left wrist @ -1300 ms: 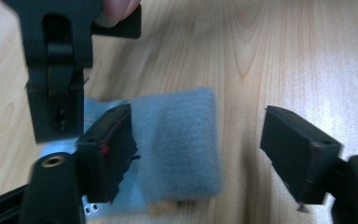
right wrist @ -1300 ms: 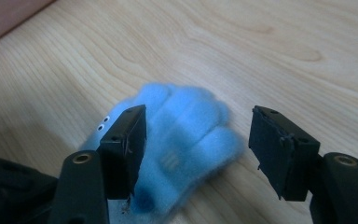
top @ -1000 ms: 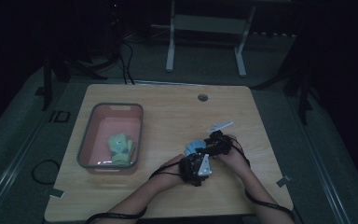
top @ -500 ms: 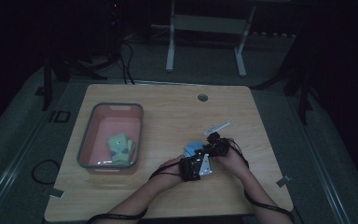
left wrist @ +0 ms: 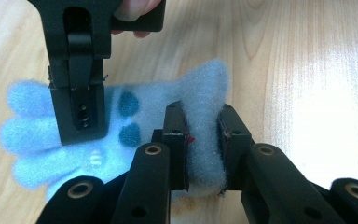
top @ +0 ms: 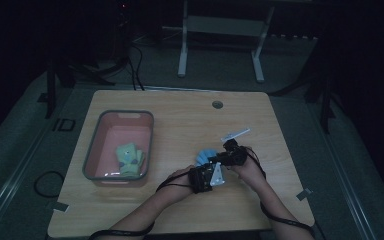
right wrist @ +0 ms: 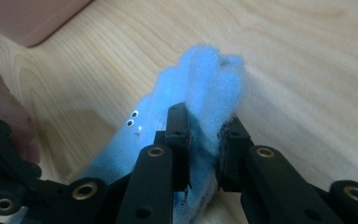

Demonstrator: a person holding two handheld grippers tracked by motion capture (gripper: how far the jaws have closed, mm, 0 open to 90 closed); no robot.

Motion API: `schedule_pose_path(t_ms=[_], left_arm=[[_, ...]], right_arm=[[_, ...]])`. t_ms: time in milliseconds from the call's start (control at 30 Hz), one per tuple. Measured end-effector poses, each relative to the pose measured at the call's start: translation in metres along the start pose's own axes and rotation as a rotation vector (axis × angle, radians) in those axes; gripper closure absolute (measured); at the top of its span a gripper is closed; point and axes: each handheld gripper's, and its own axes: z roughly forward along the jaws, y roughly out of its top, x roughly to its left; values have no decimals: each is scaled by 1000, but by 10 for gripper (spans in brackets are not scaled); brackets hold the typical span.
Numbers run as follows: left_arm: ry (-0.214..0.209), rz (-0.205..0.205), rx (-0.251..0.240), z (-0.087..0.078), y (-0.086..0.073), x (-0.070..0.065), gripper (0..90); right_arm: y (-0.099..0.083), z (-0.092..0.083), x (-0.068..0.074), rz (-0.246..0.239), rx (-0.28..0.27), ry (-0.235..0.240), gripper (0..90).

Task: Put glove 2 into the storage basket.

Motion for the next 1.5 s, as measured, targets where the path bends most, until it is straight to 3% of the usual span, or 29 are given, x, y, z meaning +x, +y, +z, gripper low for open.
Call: schedule_pose_path(t_ms=[167,367,933,1167,1500], left_arm=[[-4,12,8,-14,0,3,777],[16,26,18,-31,0,7,777],[81,56,41,-79,-5,23,776],[102,44,45,-96,-16,27,776],[123,34,72,-119,-34,36,776]], right_arm=[[6,-2,6,-21,-9,7,783],[19,-6,15,-13,-40,53,783],[63,-11,41,-69,-87,90,782],[85,-4,55,-112,-80,98,782],[109,12,71,-131,-76,134,782]])
